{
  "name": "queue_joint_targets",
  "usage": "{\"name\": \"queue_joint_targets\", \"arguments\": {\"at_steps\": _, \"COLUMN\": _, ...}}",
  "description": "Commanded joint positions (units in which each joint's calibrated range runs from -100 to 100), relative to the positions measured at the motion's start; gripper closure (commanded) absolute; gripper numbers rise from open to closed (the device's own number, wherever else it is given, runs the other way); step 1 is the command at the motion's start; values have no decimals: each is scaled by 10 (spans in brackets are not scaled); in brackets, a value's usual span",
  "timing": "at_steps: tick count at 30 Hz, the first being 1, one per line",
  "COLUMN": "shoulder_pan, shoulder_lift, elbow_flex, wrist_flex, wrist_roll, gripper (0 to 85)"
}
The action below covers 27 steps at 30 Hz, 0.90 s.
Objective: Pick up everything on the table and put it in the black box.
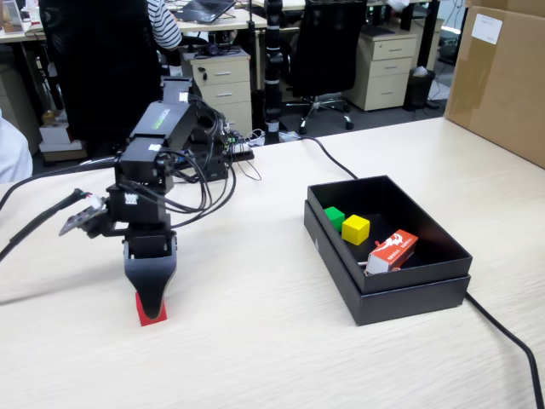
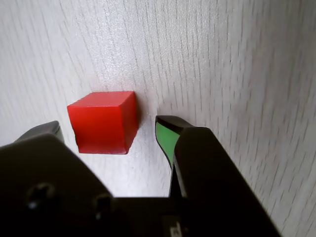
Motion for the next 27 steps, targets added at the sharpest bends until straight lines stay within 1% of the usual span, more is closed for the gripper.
{"name": "queue_joint_targets", "arguments": {"at_steps": 1, "shoulder_pan": -4, "shoulder_lift": -10, "elbow_flex": 52, "wrist_flex": 13, "wrist_roll": -4, "gripper": 549}}
{"name": "queue_joint_targets", "arguments": {"at_steps": 5, "shoulder_pan": -5, "shoulder_lift": -2, "elbow_flex": 56, "wrist_flex": 13, "wrist_roll": -4, "gripper": 622}}
{"name": "queue_joint_targets", "arguments": {"at_steps": 8, "shoulder_pan": -8, "shoulder_lift": -2, "elbow_flex": 59, "wrist_flex": 13, "wrist_roll": -1, "gripper": 791}}
{"name": "queue_joint_targets", "arguments": {"at_steps": 9, "shoulder_pan": -8, "shoulder_lift": -2, "elbow_flex": 59, "wrist_flex": 13, "wrist_roll": 0, "gripper": 829}}
{"name": "queue_joint_targets", "arguments": {"at_steps": 10, "shoulder_pan": -9, "shoulder_lift": -3, "elbow_flex": 58, "wrist_flex": 13, "wrist_roll": 1, "gripper": 846}}
{"name": "queue_joint_targets", "arguments": {"at_steps": 14, "shoulder_pan": 8, "shoulder_lift": -126, "elbow_flex": -20, "wrist_flex": 4, "wrist_roll": 19, "gripper": 846}}
{"name": "queue_joint_targets", "arguments": {"at_steps": 17, "shoulder_pan": 34, "shoulder_lift": -234, "elbow_flex": -58, "wrist_flex": -24, "wrist_roll": 39, "gripper": 846}}
{"name": "queue_joint_targets", "arguments": {"at_steps": 22, "shoulder_pan": 98, "shoulder_lift": -397, "elbow_flex": -117, "wrist_flex": -56, "wrist_roll": 74, "gripper": 846}}
{"name": "queue_joint_targets", "arguments": {"at_steps": 27, "shoulder_pan": 172, "shoulder_lift": -486, "elbow_flex": -145, "wrist_flex": -66, "wrist_roll": 110, "gripper": 847}}
